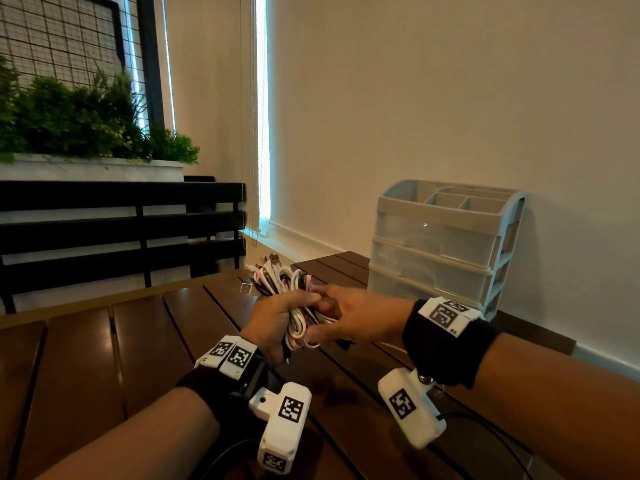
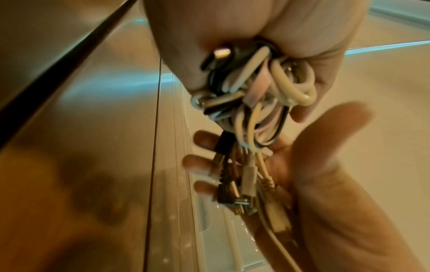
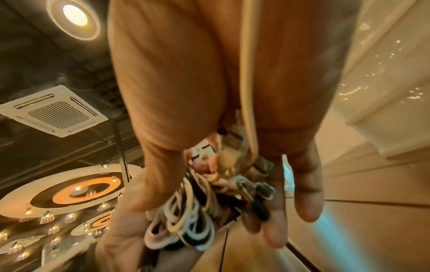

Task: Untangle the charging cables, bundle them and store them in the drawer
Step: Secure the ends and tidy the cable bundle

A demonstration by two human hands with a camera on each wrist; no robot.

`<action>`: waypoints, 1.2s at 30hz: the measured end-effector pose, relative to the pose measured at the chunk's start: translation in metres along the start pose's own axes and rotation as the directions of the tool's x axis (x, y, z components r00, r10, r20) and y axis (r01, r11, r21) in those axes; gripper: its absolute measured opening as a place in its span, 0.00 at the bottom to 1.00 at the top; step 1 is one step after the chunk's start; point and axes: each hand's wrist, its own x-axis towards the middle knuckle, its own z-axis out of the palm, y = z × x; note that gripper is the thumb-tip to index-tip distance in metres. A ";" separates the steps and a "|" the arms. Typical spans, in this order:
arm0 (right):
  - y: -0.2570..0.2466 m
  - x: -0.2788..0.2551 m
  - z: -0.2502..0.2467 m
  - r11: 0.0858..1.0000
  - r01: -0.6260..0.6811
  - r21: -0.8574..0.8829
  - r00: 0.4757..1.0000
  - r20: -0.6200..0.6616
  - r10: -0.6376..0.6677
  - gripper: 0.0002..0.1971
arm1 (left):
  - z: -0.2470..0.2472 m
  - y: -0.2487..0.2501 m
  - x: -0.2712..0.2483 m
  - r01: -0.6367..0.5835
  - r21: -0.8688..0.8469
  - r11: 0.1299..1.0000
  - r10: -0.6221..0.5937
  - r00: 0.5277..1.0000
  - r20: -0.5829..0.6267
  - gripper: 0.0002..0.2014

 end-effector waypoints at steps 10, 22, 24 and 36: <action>0.005 -0.008 -0.001 0.981 -0.187 0.051 0.966 0.192 0.174 0.13 | -0.003 -0.001 0.003 -0.003 0.016 1.000 0.004 0.999 -0.046 0.09; 0.001 -0.005 0.000 0.993 -0.121 -0.009 0.991 0.049 0.121 0.10 | -0.012 0.003 0.011 -0.020 -0.113 0.993 0.016 0.999 -0.034 0.05; 0.001 -0.005 0.006 0.992 -0.121 0.016 0.992 0.036 0.121 0.10 | -0.010 0.004 0.011 -0.001 -0.171 0.985 -0.002 1.000 -0.015 0.05; 0.005 0.002 0.019 0.992 -0.098 -0.076 0.995 -0.030 0.096 0.10 | -0.008 -0.003 0.012 -0.014 -0.219 0.976 0.013 1.000 -0.007 0.13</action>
